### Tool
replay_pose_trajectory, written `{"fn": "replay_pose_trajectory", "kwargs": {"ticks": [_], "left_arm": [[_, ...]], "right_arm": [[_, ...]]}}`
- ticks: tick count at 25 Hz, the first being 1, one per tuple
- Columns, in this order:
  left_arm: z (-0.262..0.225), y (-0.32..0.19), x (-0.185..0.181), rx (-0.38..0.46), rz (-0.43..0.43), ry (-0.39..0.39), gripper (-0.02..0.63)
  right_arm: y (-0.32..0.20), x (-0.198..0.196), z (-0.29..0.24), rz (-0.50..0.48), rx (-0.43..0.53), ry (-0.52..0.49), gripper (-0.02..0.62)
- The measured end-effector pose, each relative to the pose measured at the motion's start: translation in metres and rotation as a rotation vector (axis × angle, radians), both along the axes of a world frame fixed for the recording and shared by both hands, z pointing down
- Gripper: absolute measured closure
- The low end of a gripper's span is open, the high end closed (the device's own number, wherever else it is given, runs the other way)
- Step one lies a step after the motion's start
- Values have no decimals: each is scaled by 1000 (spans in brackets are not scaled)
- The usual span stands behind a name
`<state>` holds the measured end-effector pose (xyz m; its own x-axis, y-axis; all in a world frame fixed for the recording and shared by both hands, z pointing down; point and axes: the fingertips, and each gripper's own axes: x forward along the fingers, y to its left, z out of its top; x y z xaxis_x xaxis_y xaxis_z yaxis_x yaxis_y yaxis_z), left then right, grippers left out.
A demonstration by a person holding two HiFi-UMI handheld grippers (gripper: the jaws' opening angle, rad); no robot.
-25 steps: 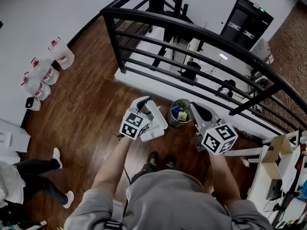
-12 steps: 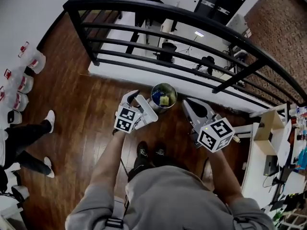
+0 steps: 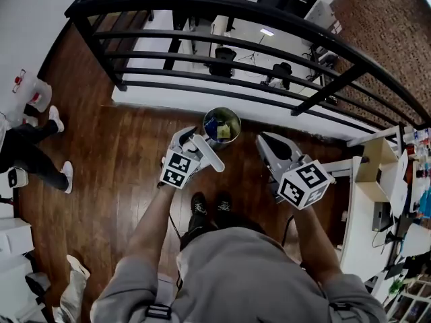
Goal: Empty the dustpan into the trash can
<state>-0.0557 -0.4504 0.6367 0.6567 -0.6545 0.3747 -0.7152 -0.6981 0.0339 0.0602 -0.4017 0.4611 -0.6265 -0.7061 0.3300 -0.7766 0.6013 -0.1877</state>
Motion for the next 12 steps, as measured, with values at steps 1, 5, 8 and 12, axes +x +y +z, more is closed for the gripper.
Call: {"fn": "replay_pose_trajectory", "kwargs": {"ticks": [1, 5, 8, 12], "left_arm": [[1, 4, 3, -5, 12, -3, 387], [8, 24, 19, -24, 93, -28, 385], [17, 45, 26, -45, 166, -62, 379], [24, 66, 35, -59, 243, -101, 373]], "right_arm": [[-1, 0, 0, 2, 0, -3, 597], [-1, -3, -3, 0, 8, -13, 597], [0, -4, -5, -3, 15, -16, 597], [0, -4, -9, -10, 23, -25, 597]]}}
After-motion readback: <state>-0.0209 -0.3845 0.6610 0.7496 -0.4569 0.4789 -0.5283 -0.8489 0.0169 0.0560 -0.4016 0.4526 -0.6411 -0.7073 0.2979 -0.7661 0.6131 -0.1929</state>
